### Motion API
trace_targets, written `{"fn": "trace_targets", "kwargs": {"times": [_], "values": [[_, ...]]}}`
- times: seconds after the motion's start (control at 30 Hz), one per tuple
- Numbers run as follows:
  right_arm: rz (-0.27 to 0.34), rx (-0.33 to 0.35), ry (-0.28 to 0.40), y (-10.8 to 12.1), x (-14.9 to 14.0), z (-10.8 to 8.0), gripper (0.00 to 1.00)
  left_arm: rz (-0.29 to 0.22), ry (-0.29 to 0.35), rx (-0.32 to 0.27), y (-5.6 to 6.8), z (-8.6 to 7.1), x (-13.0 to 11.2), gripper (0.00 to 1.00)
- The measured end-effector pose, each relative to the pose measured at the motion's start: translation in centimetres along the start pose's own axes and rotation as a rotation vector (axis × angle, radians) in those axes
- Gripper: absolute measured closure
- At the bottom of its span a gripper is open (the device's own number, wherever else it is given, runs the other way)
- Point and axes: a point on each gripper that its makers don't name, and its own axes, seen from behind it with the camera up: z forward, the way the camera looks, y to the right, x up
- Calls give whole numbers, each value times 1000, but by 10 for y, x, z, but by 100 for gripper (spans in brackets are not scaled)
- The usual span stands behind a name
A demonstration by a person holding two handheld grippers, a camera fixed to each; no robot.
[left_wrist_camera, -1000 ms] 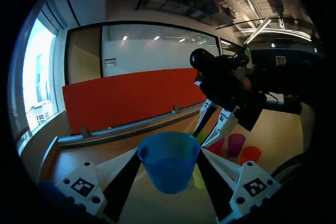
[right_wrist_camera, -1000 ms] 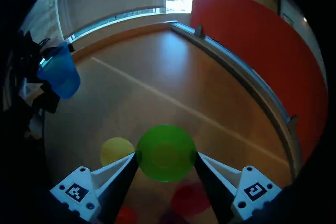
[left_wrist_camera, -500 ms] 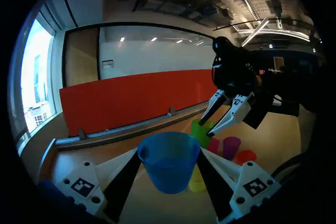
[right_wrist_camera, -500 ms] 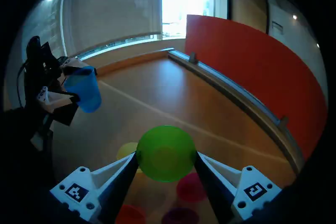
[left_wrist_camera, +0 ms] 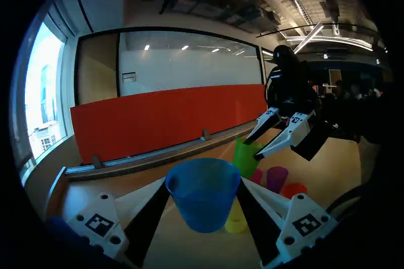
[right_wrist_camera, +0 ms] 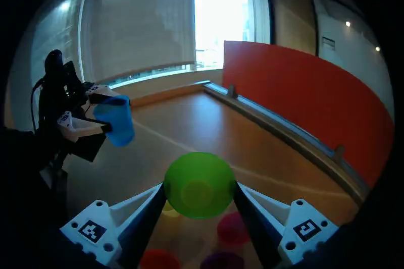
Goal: Pour water
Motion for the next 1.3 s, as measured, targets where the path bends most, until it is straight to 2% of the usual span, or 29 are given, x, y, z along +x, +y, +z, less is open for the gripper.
{"fn": "trace_targets", "kwargs": {"times": [0.3,1.0,1.3], "values": [[-3,-18,114,-1,9,-10,6,1,1,0,1,2,2,13],[-35,-78,322,2,39,-29,6,-3,14,-13,9,5,10,13],[-37,-82,405,0,55,-36,6,-5,16,-20,12,6,12,13]]}}
